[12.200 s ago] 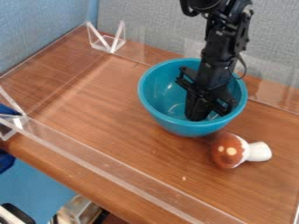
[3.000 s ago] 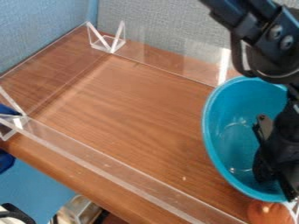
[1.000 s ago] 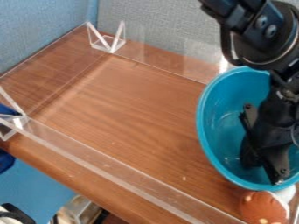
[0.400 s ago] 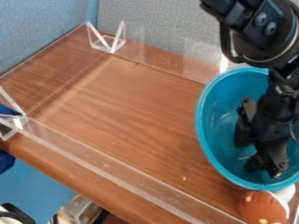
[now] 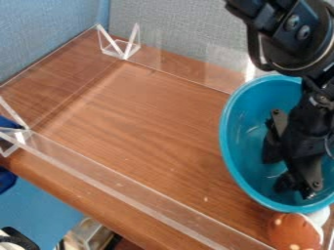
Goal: Put the mushroom in the blue bowl
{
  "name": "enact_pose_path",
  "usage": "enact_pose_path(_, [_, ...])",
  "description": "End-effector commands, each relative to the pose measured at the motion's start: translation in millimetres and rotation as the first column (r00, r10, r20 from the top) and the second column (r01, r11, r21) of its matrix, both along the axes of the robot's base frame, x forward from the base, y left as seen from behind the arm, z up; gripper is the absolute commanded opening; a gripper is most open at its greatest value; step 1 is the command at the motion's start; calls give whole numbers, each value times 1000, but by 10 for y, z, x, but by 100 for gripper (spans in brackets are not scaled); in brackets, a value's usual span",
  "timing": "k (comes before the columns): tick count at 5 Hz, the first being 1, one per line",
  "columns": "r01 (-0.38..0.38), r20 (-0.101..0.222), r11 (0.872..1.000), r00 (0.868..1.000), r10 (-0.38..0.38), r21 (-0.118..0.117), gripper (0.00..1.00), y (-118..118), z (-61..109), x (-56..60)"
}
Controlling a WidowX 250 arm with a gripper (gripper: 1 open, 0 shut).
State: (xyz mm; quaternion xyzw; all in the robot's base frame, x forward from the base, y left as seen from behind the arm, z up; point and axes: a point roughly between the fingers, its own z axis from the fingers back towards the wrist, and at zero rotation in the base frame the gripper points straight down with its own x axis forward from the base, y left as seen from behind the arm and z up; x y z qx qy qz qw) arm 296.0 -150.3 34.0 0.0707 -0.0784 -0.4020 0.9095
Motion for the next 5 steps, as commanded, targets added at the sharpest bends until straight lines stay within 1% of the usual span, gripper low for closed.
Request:
enact_pose_path(1, [10, 9, 1000, 1000, -10, -12, 100, -104, 8, -39])
enact_pose_path(5, [-14, 4, 1000, 1000, 14, 4, 100, -106, 28, -111])
